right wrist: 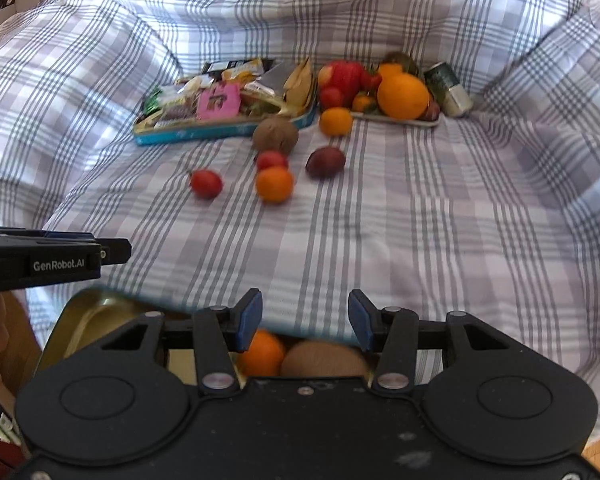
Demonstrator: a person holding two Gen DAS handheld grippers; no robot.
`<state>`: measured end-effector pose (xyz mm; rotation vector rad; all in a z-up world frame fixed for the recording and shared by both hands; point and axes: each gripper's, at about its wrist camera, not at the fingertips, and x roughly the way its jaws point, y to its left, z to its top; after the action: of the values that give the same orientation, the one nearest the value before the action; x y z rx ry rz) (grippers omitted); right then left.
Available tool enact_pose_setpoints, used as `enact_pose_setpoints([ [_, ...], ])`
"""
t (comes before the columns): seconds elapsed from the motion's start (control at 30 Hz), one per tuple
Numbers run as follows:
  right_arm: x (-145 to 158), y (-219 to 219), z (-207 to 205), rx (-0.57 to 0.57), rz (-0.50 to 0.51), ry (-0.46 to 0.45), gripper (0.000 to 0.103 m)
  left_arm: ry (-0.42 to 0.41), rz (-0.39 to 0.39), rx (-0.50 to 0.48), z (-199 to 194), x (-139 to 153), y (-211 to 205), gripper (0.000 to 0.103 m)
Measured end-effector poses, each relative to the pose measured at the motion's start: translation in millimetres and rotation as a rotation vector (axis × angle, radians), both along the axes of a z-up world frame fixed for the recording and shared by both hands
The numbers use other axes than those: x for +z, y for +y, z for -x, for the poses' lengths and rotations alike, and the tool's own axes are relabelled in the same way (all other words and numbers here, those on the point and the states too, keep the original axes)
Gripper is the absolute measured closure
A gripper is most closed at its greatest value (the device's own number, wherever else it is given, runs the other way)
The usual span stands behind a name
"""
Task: Organize fruits
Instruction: 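Withdraw both open tools from the tray toward the loose fruit, then grasp a red tomato with the left tool while the right tool grasps a dark plum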
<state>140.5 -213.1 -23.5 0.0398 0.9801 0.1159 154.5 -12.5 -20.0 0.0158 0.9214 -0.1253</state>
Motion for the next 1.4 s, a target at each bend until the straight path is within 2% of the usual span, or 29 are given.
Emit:
enact_pose_setpoints([
  [0.23,-14,-3,-39,-0.017,0.021,0.018,0.053,-0.031,-0.049,-0.072,-30,-5,-12,0.056],
  [0.47,-29,-9,-74,-0.057,-0.024,0.067,0.053,-0.034,-0.061,-0.115,-57,-11,-20,0.056],
  [0.77,-39,-8,-108,-0.061,-0.025,0.058,0.053,-0.042,-0.031,-0.128,-83,-21,-22,0.056],
  [1.4,-62,-1,-159,-0.061,-0.045,0.047,0.053,-0.003,-0.049,-0.132,-108,-47,-32,0.054],
])
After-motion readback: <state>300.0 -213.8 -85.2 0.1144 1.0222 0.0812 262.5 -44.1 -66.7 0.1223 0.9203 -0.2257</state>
